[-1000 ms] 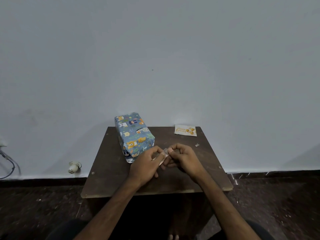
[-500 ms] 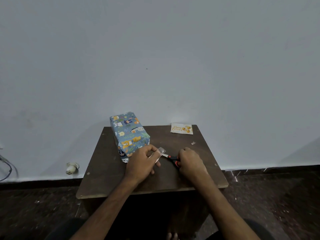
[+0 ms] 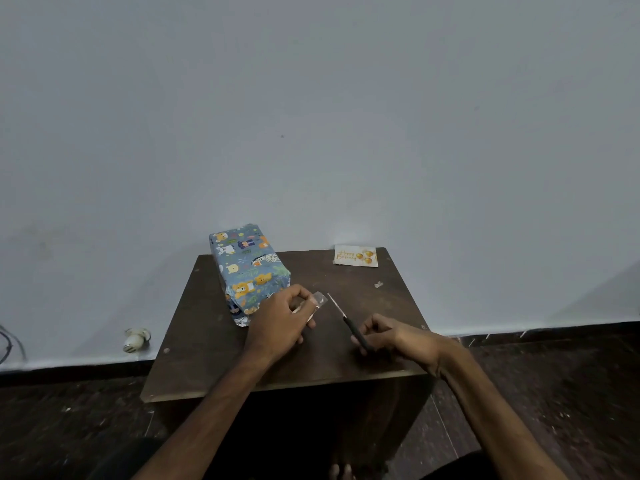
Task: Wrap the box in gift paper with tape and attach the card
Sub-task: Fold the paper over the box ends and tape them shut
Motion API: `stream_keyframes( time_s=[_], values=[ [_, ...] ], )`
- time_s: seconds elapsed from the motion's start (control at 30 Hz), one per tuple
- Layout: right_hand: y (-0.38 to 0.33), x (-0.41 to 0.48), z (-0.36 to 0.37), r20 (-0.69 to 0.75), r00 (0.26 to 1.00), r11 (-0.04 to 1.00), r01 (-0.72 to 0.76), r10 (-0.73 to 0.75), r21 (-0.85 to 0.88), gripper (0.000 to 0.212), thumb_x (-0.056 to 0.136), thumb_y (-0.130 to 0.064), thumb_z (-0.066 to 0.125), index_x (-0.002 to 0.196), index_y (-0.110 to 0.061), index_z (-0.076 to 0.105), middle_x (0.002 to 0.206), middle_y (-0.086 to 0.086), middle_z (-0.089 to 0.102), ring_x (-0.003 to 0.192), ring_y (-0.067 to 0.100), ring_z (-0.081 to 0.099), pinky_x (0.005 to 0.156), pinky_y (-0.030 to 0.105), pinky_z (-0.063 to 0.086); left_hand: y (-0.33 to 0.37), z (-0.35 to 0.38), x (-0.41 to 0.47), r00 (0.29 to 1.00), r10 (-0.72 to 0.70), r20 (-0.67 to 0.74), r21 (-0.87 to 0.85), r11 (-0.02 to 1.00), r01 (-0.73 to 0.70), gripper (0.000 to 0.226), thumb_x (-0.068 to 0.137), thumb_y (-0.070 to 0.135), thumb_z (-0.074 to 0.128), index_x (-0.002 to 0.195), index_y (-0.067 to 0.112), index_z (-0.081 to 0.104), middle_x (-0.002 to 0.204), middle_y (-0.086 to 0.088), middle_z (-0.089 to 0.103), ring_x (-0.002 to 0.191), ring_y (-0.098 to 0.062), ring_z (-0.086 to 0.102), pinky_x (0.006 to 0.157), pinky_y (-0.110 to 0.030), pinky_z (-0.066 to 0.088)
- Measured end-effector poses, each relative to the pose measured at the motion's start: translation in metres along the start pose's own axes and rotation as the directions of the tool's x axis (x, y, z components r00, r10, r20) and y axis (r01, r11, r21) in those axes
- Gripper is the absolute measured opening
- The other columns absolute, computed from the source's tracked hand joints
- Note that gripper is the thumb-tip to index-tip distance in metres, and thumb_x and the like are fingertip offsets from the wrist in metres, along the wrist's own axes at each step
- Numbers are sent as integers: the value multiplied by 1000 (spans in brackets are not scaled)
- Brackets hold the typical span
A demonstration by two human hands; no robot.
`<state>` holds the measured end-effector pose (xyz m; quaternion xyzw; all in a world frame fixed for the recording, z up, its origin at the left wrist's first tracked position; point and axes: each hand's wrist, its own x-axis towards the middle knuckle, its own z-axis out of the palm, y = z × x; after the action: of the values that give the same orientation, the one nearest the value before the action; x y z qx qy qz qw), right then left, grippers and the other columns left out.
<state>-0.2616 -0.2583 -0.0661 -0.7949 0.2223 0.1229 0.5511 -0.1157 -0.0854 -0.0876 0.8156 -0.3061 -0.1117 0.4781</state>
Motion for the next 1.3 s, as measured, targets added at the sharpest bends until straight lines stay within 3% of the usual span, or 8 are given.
stream_keyframes(
  time_s=[0.17, 0.33, 0.53, 0.7, 0.93, 1.13, 1.2, 1.3],
  values=[
    [0, 10, 3, 29, 999, 1000, 15, -16, 15, 36, 80, -50, 71, 95, -22, 55, 79, -5, 66, 61, 2, 50, 52, 21, 28, 0, 4, 1, 999, -32, 3, -59, 998, 32, 7, 97, 30, 62, 95, 23, 60, 70, 3, 74, 48, -22, 62, 57, -38, 54],
    [-5, 20, 7, 34, 999, 999, 33, -34, 9, 46, 71, -55, 71, 96, -21, 55, 75, -6, 65, 67, 7, 49, 56, 24, 29, -1, 5, 5, 998, -66, -2, -111, 992, 65, 17, 95, 31, 66, 101, 20, 53, 72, 1, 75, 47, -23, 60, 56, -36, 51],
    [-8, 29, 8, 53, 994, 994, 90, -93, 57, 25, 90, -39, 68, 92, -18, 53, 73, -3, 63, 61, 7, 48, 52, 23, 27, -3, 5, 7, 997, -74, -8, -138, 988, 72, 21, 95, 29, 66, 101, 20, 48, 73, 0, 75, 47, -24, 60, 58, -37, 50],
    [-12, 29, 9, 69, 989, 990, 132, -135, 45, 26, 88, -40, 70, 90, -18, 56, 73, -2, 63, 54, 1, 48, 50, 20, 29, -2, 3, 7, 996, -87, -8, -157, 984, 84, 24, 94, 29, 66, 104, 19, 46, 74, 0, 76, 47, -23, 60, 58, -35, 49],
    [-15, 28, 8, 95, 977, 977, 180, -191, 114, 12, 93, -20, 67, 90, -11, 59, 71, 5, 62, 53, 4, 52, 46, 12, 35, -2, -2, 8, 996, -93, 4, -212, 973, 92, 30, 94, 30, 66, 108, 16, 43, 75, 0, 76, 49, -24, 59, 57, -34, 48],
    [-13, 36, 8, 97, 976, 977, 184, -195, 109, 11, 90, -13, 70, 86, -9, 61, 64, 5, 65, 51, 10, 54, 45, 16, 34, -8, -4, 10, 998, -62, 31, -288, 955, 69, 29, 95, 30, 66, 105, 18, 42, 77, -3, 77, 52, -25, 59, 64, -39, 48],
    [-13, 35, 7, 66, 978, 975, 187, -196, 120, 11, 90, -10, 70, 89, -5, 60, 64, 7, 66, 47, 8, 54, 42, 15, 33, -10, -4, 11, 998, -55, 35, -292, 954, 63, 26, 96, 27, 65, 102, 20, 41, 77, -4, 77, 51, -25, 58, 63, -39, 48],
    [-9, 36, -1, -114, 977, 980, 190, -183, 54, 20, 85, -17, 77, 89, -5, 61, 70, 9, 72, 52, 15, 57, 44, 21, 40, -12, -7, 12, 999, -46, 13, -284, 958, 47, 22, 98, 22, 63, 100, 20, 41, 77, -4, 77, 49, -24, 57, 60, -37, 48]
  ],
)
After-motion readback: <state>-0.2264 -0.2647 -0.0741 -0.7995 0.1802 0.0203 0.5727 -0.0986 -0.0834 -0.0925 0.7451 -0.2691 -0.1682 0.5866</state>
